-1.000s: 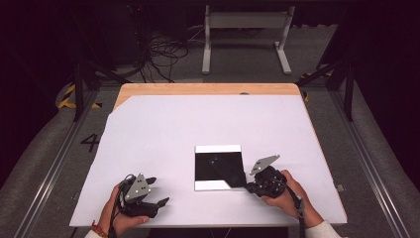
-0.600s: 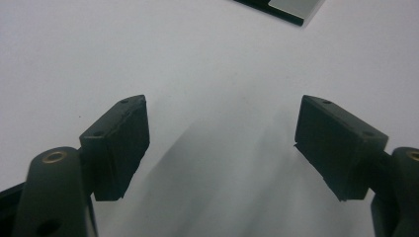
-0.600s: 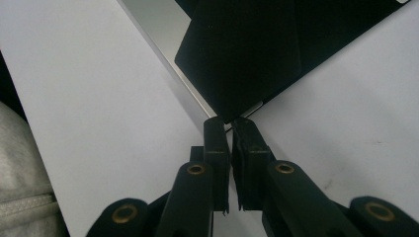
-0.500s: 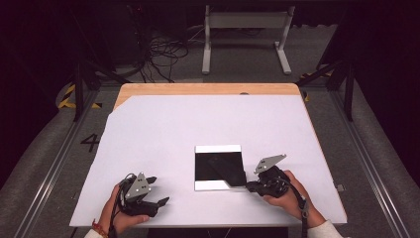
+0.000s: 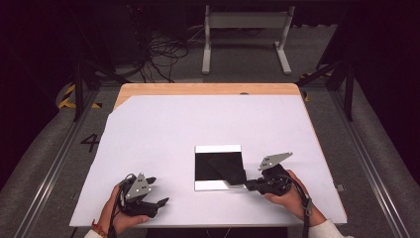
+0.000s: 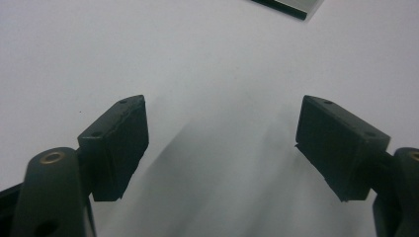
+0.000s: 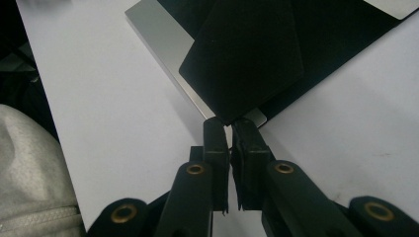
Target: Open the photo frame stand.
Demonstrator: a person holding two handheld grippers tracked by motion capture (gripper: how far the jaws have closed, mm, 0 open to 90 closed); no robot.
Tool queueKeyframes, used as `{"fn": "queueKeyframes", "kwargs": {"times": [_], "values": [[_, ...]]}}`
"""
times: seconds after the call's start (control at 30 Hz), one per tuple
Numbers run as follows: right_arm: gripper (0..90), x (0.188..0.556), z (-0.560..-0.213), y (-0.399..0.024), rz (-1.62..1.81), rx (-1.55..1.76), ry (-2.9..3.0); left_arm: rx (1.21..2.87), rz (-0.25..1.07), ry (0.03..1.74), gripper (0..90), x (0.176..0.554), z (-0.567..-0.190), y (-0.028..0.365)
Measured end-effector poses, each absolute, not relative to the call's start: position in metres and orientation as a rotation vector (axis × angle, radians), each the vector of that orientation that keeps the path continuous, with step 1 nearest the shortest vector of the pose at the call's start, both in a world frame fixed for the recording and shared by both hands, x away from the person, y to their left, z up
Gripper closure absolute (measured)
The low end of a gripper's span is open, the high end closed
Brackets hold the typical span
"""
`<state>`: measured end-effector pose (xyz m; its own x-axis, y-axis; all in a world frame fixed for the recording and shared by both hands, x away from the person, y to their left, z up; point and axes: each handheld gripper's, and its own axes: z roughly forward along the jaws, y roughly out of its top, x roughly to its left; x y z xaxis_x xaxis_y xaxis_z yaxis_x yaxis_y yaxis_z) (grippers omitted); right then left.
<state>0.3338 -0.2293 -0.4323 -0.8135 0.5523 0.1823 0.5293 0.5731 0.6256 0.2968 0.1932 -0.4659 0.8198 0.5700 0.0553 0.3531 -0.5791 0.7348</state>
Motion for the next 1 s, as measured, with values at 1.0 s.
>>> {"fn": "queueKeyframes", "kwargs": {"times": [1.0], "values": [[55.2,0.348,-0.432,-0.221,1.396,1.082,2.724,2.290,0.384,0.643,20.8,0.297,-0.468,0.185]]}}
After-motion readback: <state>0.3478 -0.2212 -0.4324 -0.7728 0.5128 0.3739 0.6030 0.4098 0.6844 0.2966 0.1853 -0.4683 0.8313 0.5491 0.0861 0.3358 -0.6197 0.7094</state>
